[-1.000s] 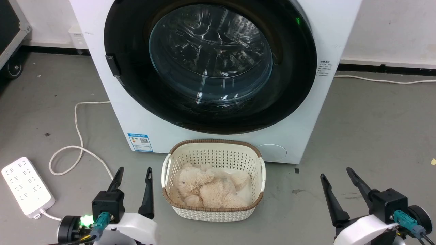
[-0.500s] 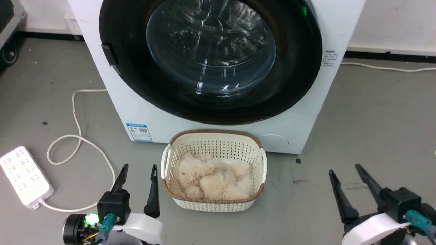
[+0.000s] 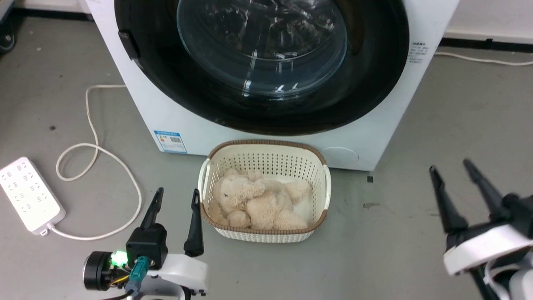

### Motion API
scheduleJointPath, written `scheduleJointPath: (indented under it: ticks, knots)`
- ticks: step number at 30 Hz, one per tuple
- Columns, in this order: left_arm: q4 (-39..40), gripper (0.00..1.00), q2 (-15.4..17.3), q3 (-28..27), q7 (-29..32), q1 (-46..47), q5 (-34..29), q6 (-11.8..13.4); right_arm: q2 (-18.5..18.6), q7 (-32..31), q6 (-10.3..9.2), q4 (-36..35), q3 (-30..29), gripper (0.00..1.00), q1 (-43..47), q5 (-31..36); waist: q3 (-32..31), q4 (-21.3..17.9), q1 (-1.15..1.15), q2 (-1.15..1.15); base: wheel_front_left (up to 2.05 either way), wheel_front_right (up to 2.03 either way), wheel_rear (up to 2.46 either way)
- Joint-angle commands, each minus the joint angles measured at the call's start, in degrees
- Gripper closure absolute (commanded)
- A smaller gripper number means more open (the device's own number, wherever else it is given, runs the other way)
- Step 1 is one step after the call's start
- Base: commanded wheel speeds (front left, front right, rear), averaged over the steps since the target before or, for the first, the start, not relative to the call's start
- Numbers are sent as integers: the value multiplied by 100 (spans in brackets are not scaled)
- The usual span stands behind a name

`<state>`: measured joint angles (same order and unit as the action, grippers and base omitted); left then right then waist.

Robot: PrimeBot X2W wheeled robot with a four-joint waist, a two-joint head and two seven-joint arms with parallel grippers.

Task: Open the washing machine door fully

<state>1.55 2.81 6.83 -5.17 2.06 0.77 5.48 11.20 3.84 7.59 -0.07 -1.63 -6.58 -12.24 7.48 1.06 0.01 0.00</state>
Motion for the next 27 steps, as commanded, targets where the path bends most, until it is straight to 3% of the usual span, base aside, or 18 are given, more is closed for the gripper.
scheduleJointPath:
  ticks: [1,3,5,6,19,27]
  knots:
    - [33,0,3,43,-66,119,14,52,95,-2,-4,-30,-33,0,-170,-116,61,7,0,0,0,0,0]
    - [42,0,3,79,-90,153,8,85,168,-23,-4,-31,-70,0,-306,-235,124,12,0,0,0,0,0]
    - [52,0,4,115,-114,186,3,118,235,-60,-4,-16,-115,89,-454,-388,190,20,0,0,0,0,0]
    - [57,0,4,133,-126,202,1,135,269,-77,-4,-8,-137,100,-531,-464,222,24,0,0,0,0,0]
    - [123,0,11,360,-282,407,-41,328,420,-647,-5,573,-513,100,-1892,-1894,676,130,0,0,0,0,0]
    - [237,0,45,459,-401,506,-31,519,536,-1558,-6,1411,-681,100,-3092,-3004,1022,318,-1,0,0,0,0]
